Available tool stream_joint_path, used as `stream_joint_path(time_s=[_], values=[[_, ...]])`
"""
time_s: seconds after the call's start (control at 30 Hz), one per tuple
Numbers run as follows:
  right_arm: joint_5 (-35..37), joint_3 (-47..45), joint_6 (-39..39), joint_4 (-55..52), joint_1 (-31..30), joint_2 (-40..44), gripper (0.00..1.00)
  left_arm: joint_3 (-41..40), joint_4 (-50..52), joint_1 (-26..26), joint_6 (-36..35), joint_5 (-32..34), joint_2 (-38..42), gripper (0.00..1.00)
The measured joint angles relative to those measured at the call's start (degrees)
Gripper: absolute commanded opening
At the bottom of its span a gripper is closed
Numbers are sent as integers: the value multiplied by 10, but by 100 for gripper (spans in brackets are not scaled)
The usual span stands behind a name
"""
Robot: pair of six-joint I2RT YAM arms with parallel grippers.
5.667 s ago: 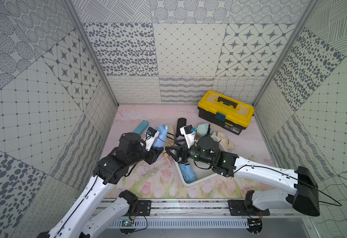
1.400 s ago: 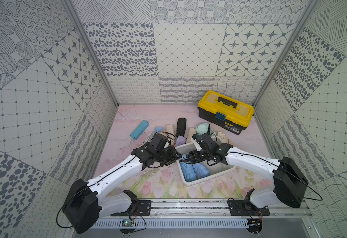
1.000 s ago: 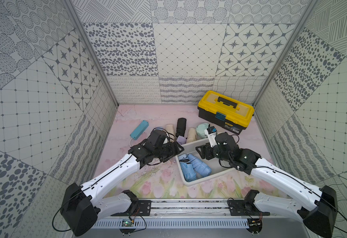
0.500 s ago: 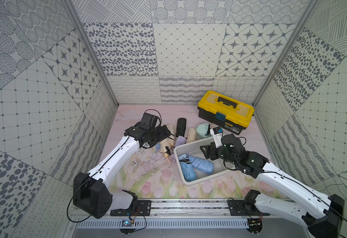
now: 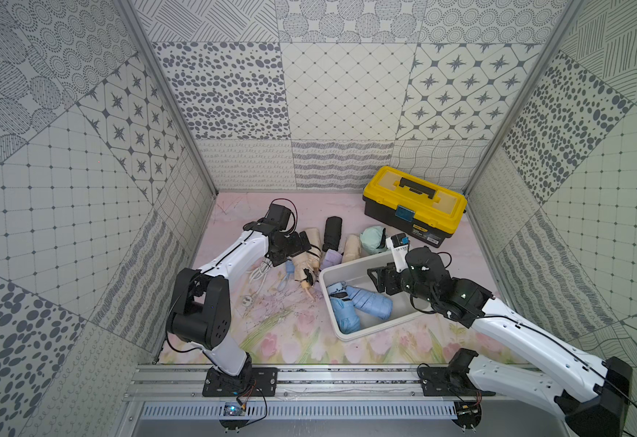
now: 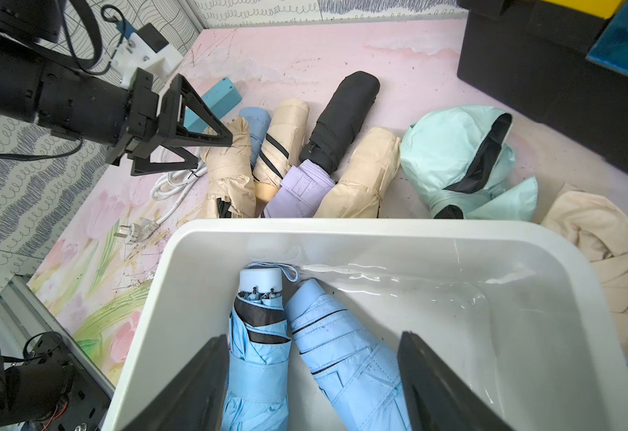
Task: Put the umbrella into the storage box
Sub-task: Pick up the umbrella from the center of the board.
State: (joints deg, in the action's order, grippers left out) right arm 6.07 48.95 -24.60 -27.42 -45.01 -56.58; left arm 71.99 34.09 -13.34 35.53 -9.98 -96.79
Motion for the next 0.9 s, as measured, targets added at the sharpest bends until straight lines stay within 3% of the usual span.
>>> stream_joint_path(time_s=[0.23, 0.43, 0.73, 0.9], values=[[-5, 0, -6, 1, 0, -9, 77, 20, -29, 7, -22, -10, -57, 86], [-9, 0, -9, 3, 0, -9, 76, 32, -50, 7, -33, -19, -96, 67], [-11, 0, -20, 7, 0, -12, 75, 12, -77, 10, -42, -23, -92, 47], [-9, 0, -23, 7, 0, -2, 76, 3, -76, 14, -42, -21, -62, 45]])
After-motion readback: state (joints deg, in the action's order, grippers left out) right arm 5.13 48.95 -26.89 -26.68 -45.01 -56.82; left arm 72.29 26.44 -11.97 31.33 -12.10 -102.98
